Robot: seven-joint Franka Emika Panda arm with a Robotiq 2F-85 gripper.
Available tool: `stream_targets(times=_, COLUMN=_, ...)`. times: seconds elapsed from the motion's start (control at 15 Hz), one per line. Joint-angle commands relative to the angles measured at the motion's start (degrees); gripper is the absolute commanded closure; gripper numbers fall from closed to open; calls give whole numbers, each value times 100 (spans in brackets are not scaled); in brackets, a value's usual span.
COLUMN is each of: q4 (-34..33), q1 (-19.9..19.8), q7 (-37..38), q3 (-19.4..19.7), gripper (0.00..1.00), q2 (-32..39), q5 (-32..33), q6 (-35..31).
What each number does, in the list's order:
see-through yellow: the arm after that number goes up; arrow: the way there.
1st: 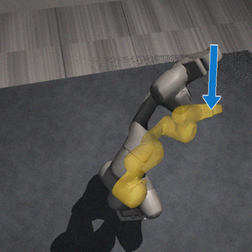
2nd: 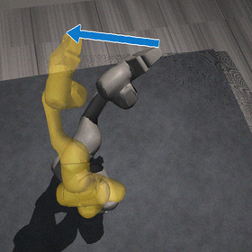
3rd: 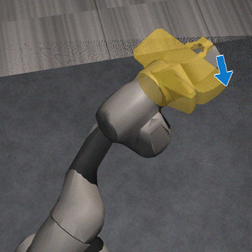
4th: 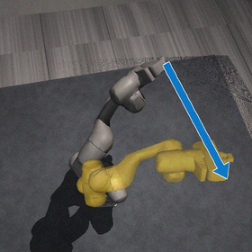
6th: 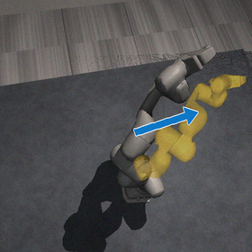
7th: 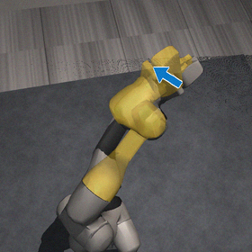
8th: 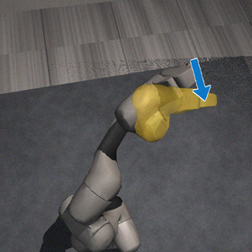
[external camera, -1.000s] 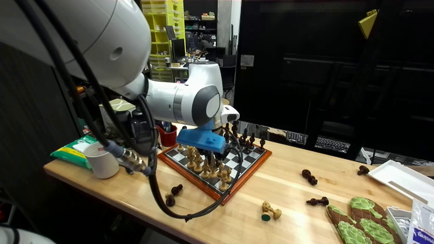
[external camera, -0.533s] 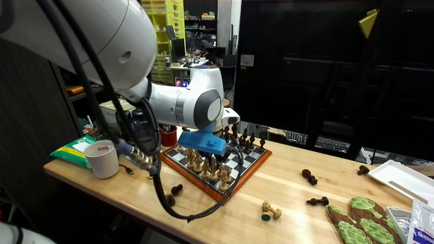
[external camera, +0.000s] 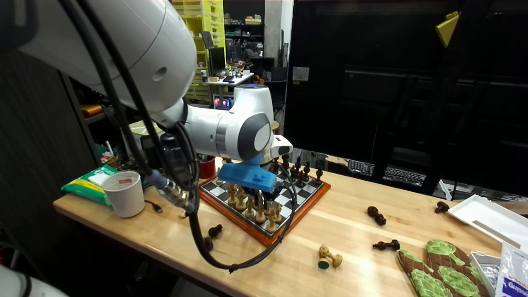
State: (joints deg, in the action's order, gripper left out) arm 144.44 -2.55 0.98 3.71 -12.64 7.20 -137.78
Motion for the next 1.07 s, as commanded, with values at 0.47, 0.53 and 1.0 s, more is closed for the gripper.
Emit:
stream_targets(times=0.47, q4=-19, q1=-30, q7=-227, q3=54, gripper=93, q2=116, q5=-352, q6=-155)
stream_targets(times=0.53, q4=-20, q1=-32, q7=-229, q3=54, gripper=93, q2=121, q5=-376, q6=-160)
stream_targets(times=1.0, q4=-11, q1=-55, q7=-81, q3=2, gripper=73, q2=103, q5=-282, q6=-124)
